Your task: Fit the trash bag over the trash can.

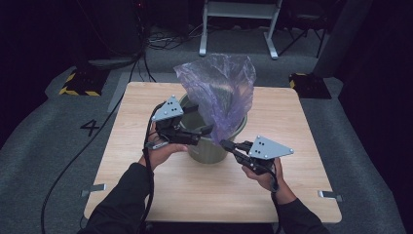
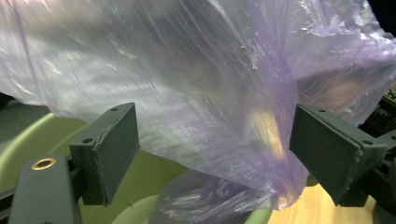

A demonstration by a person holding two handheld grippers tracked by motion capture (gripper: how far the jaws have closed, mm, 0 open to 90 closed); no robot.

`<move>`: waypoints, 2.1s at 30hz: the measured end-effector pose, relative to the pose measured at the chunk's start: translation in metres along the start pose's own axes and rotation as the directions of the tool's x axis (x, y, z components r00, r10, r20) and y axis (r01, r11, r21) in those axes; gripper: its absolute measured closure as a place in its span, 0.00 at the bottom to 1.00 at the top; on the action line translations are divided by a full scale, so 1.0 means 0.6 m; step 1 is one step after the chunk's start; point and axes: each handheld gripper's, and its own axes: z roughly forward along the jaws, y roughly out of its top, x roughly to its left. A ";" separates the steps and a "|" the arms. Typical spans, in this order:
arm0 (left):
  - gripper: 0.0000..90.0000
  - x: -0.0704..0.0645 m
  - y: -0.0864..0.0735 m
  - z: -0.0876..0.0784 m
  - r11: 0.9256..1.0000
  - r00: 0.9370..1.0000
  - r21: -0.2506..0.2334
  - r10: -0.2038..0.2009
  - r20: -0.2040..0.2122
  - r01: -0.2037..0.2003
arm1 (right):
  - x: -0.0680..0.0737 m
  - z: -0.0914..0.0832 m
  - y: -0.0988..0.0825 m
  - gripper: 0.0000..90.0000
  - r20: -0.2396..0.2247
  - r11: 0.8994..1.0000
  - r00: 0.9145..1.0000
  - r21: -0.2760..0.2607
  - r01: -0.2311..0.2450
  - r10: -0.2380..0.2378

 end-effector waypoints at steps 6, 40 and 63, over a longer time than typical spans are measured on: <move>0.22 -0.013 0.000 0.019 0.999 0.996 0.043 0.023 0.081 -0.027 | 0.001 0.001 -0.006 1.00 -0.010 1.000 1.000 0.017 0.001 -0.001; 1.00 -0.059 -0.017 0.046 0.920 0.933 0.155 0.356 0.045 -0.359 | -0.064 -0.086 0.029 0.31 0.154 0.980 0.972 -0.120 -0.161 0.179; 0.79 0.001 -0.028 0.035 0.942 0.941 0.150 0.318 -0.120 -0.299 | -0.075 0.000 0.050 1.00 0.120 0.992 0.985 -0.056 -0.114 0.120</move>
